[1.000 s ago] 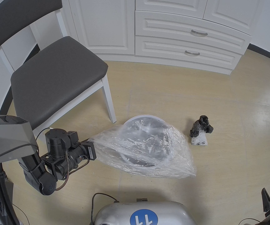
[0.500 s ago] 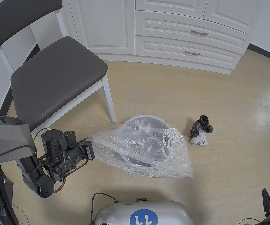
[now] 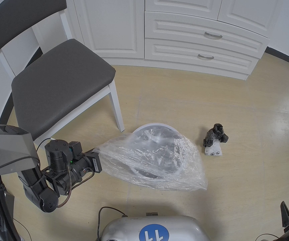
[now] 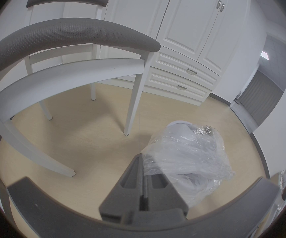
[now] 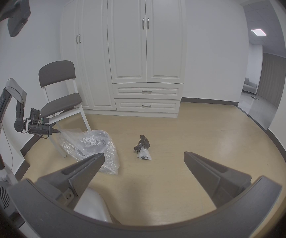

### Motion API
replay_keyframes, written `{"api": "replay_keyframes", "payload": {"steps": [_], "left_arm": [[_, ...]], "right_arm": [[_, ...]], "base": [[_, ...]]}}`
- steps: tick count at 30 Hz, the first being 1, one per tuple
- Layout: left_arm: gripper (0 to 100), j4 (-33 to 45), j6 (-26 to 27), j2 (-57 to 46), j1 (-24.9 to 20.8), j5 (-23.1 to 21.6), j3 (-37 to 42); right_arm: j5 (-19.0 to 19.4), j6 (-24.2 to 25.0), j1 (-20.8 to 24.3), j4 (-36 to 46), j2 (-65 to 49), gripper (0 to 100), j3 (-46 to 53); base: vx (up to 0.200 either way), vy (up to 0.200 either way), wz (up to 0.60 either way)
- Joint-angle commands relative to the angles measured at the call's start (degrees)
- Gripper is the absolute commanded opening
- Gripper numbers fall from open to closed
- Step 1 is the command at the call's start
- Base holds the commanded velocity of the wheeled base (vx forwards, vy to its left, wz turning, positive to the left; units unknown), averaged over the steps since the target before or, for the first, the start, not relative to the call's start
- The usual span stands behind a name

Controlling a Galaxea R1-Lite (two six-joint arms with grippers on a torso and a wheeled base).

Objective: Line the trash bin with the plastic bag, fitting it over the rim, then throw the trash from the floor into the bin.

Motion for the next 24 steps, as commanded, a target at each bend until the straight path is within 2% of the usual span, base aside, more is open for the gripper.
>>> {"api": "replay_keyframes", "payload": {"steps": [1, 24], "left_arm": [[0, -0.02, -0.01, 0.10, 0.06, 0.01, -0.05], [0, -0.02, -0.01, 0.37, -0.91, 0.01, -0.32]], "right_arm": [[-0.02, -0.01, 0.00, -0.02, -0.68, 100, 0.99], [-0.02, -0.01, 0.00, -0.02, -0.68, 100, 0.99]], "base": [[0.000, 0.000, 0.00], [0.000, 0.000, 0.00]]}}
